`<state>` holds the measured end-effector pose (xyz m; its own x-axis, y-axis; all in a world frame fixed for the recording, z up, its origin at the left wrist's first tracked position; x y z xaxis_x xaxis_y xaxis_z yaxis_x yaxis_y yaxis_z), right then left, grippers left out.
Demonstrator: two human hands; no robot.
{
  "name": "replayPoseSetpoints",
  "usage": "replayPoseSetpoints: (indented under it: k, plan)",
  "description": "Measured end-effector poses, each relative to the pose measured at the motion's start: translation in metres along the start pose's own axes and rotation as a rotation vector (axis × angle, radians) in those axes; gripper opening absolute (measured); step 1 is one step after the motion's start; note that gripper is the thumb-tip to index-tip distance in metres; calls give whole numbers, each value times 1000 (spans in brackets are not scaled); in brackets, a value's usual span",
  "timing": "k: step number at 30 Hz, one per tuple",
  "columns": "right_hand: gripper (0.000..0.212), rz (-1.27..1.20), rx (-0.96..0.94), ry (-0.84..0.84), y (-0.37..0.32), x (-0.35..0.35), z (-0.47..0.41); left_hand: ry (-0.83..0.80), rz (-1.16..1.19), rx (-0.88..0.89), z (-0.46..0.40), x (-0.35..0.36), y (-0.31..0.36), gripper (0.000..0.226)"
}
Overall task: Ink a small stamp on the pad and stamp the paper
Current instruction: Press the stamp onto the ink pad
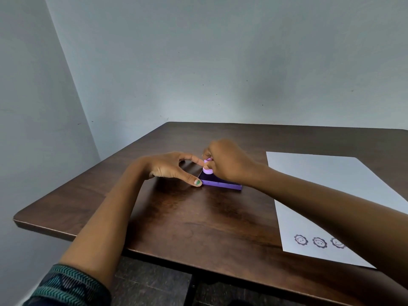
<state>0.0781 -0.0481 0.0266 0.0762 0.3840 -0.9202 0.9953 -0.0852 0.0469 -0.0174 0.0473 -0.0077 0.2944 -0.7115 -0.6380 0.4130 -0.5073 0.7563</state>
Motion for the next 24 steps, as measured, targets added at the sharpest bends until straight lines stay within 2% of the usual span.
replayPoseSetpoints:
  k: [4, 9, 14, 20, 24]
  plan:
    - [13, 62, -36, 9, -3, 1, 3, -4, -3, 4, -1, 0, -1, 51]
    - [15, -121, 19, -35, 7, -1, -7, 0, -4, -8, -1, 0, -1, 53]
    - [9, -7, -34, 12, 2, 6, 2, -2, 4, -12, 0, 1, -1, 53]
    - [12, -137, 26, 6, 11, 3, -6, 1, -9, -23, -1, 1, -1, 58]
    - [11, -47, -34, 25, 7, 10, 0, -10, 7, -24, 1, 2, 0, 54]
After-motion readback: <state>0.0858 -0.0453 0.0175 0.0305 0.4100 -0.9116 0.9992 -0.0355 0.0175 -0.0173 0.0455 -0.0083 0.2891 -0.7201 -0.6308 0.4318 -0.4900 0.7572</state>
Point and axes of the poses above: each hand's wrist, its own z-axis away from the middle knuckle, its own x-axis out of the palm, y = z × x, the point moved 5 cm from there along -z, towards the middle knuckle, and after that the axes turned 14 degrees about z, right-handed, at the moved point
